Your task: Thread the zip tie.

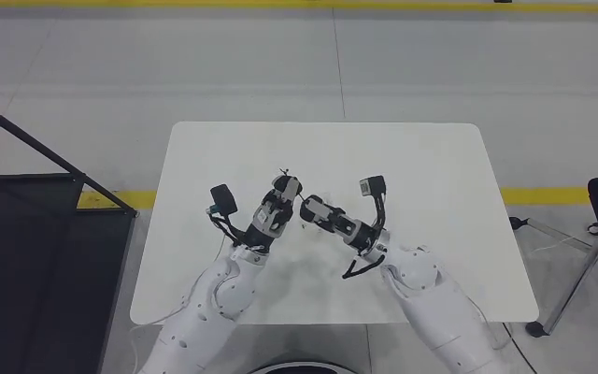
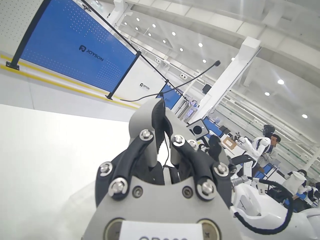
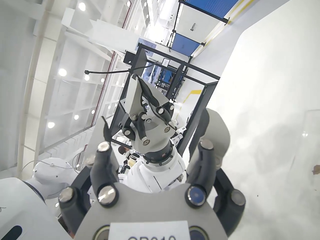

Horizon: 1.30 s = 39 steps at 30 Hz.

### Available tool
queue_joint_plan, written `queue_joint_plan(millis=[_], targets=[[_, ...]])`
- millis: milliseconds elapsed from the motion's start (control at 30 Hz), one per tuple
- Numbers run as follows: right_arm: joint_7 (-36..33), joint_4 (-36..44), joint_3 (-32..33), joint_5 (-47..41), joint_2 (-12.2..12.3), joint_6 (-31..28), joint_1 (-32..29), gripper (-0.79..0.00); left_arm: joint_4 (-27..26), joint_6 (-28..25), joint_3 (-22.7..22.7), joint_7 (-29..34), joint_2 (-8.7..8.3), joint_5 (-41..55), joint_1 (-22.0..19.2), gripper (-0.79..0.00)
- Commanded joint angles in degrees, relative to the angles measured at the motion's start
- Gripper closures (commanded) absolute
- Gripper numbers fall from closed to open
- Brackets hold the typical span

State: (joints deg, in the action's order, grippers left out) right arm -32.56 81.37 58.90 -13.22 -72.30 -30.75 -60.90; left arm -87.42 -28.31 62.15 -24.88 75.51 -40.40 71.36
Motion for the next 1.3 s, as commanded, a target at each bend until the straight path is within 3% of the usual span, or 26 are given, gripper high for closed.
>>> queue_joint_plan(millis=[0, 200, 900, 1100, 1267], targets=[[-0.1, -0.3, 0.0, -0.3, -0.1, -0.3, 0.1, -0.369, -0.1, -0.2, 0.2, 0.3, 0.05, 0.2, 0.0, 0.000], [-0.5, -0.8, 0.0, -0.4, -0.2, -0.3, 0.4, -0.240, 0.1, -0.5, 0.7, 0.8, 0.26, 0.5, 0.1, 0.000], [-1.7, -1.5, 0.4, -0.7, -0.7, 1.8, 1.1, -0.215, 0.4, -1.2, 1.4, 2.2, 1.03, 0.4, 0.2, 0.000], [-2.2, -1.7, 0.7, -1.0, -0.7, 1.6, 1.0, -0.074, 0.6, -1.1, 1.7, 2.3, 1.25, 0.4, 0.1, 0.000], [-2.4, -1.7, 0.8, -0.9, -0.8, 1.9, 1.0, -0.034, 0.7, -1.2, 2.0, 2.2, 1.41, 0.4, 0.1, 0.000]])
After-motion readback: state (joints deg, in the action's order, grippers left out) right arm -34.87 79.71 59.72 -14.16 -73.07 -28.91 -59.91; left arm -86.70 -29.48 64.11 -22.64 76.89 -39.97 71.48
